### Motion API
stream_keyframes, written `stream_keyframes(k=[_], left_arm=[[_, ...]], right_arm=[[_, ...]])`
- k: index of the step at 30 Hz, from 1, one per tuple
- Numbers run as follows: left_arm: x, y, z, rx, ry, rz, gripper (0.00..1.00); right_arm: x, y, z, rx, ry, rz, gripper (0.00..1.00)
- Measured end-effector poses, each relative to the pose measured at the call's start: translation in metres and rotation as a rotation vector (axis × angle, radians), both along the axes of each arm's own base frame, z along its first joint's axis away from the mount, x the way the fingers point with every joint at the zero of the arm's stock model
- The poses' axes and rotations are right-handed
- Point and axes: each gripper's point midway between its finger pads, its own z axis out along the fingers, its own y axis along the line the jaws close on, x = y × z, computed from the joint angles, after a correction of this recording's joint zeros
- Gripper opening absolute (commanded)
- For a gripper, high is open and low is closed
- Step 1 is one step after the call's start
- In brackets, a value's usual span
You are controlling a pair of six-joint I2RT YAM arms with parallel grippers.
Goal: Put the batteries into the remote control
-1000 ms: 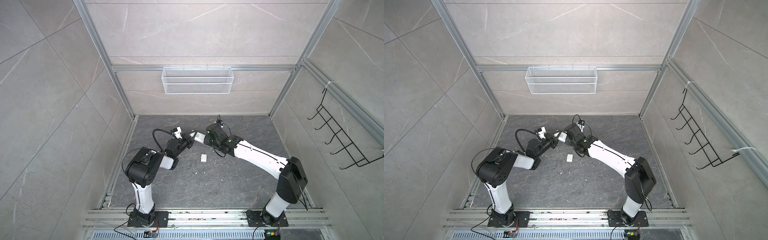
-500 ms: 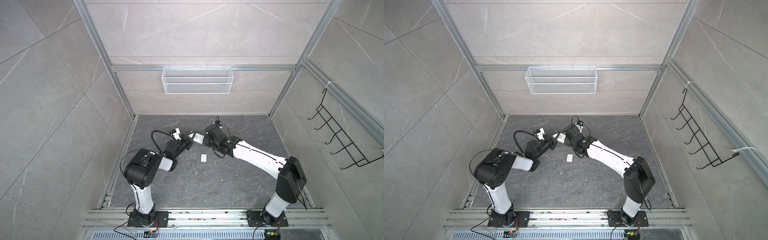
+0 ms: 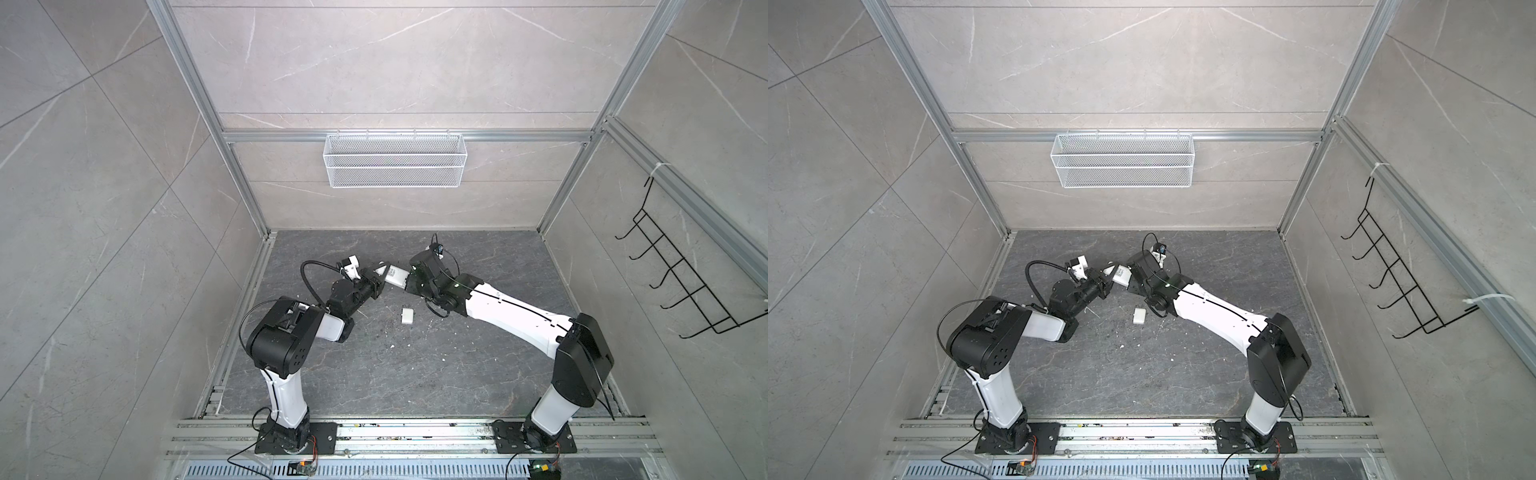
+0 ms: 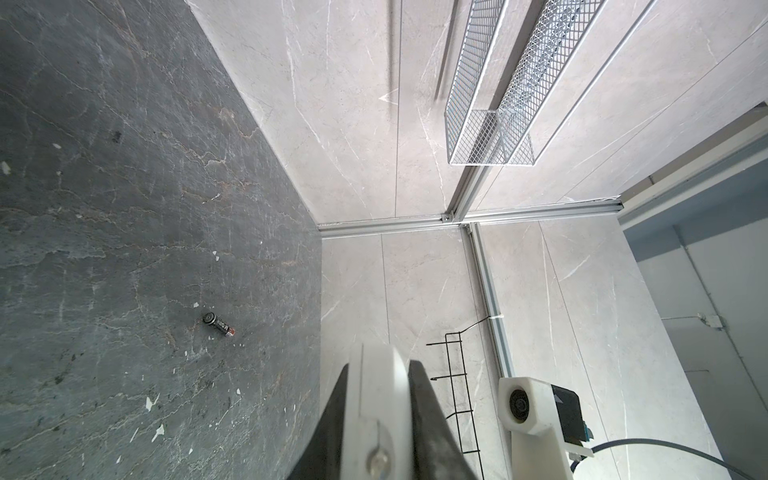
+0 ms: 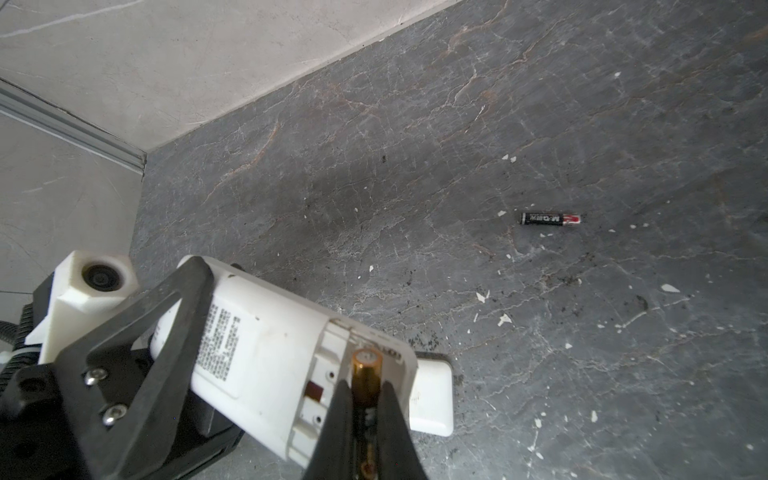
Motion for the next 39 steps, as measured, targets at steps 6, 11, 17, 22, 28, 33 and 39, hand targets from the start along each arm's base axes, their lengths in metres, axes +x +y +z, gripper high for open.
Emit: stream_keyframes(k=[6, 11, 17, 22, 28, 33, 39], left_arm=[[0.000, 0.000, 0.000, 0.000, -0.001, -0.001, 0.07], [0.001, 0.001, 0.000, 0.000, 0.000, -0.002, 0.07], [0.003, 0.004, 0.002, -0.002, -0.003, 0.009, 0.07], [0.003, 0.007, 0.008, -0.007, -0.015, 0.015, 0.07], [0.003, 0.007, 0.008, -0.008, -0.016, 0.017, 0.07], [0.006, 0.010, 0.008, -0.011, -0.014, 0.041, 0.06], [0.007, 0.012, 0.008, -0.015, -0.012, 0.052, 0.06]], right_arm=[[0.000, 0.000, 0.000, 0.006, 0.001, -0.005, 0.10], [0.000, 0.000, 0.000, 0.007, 0.002, -0.005, 0.26], [-0.002, 0.000, 0.000, -0.005, 0.012, -0.001, 0.37], [-0.003, -0.001, 0.007, -0.012, 0.002, 0.010, 0.54], [-0.001, 0.000, 0.042, 0.044, -0.055, 0.011, 0.75], [0.008, -0.010, 0.069, 0.280, -0.085, -0.086, 0.79], [0.014, -0.029, 0.028, 0.552, -0.016, -0.273, 0.85]])
